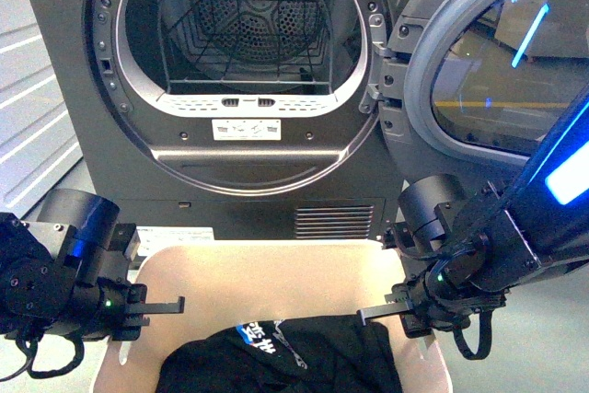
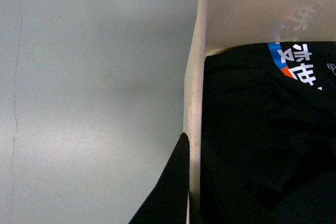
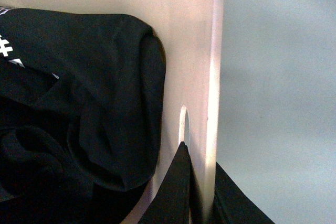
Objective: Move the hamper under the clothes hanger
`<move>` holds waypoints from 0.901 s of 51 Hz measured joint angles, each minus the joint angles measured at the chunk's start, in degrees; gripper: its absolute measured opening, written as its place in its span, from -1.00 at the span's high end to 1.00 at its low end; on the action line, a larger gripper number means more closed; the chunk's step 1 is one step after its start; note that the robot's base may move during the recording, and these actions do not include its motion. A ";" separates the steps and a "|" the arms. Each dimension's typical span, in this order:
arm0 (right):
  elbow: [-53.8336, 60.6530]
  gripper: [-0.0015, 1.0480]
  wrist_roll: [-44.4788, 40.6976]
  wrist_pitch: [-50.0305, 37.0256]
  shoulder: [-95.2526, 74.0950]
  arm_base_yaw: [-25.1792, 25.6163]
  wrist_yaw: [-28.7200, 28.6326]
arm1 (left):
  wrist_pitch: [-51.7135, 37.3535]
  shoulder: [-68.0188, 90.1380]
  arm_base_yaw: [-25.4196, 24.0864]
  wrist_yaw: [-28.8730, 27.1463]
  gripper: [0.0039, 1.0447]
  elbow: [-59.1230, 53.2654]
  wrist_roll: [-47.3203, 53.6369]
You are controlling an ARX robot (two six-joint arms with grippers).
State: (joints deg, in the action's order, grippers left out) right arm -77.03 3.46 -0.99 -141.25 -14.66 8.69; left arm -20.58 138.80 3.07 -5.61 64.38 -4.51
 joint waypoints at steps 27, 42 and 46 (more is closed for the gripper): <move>1.36 0.94 -0.92 -1.40 2.29 0.00 -1.20 | 0.79 -2.43 -0.28 -0.68 0.93 -0.09 0.09; 1.36 0.94 -1.22 -1.42 2.29 0.00 -1.20 | 0.79 -2.43 -0.28 -0.70 0.93 -0.09 0.09; 1.36 0.94 -1.25 -1.42 2.29 -0.04 -1.20 | 0.79 -2.43 -0.31 -0.70 0.93 -0.11 0.09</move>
State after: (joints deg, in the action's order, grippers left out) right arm -75.68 2.22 -2.42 -138.96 -14.70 7.49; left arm -19.79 136.38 2.76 -6.31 64.27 -4.43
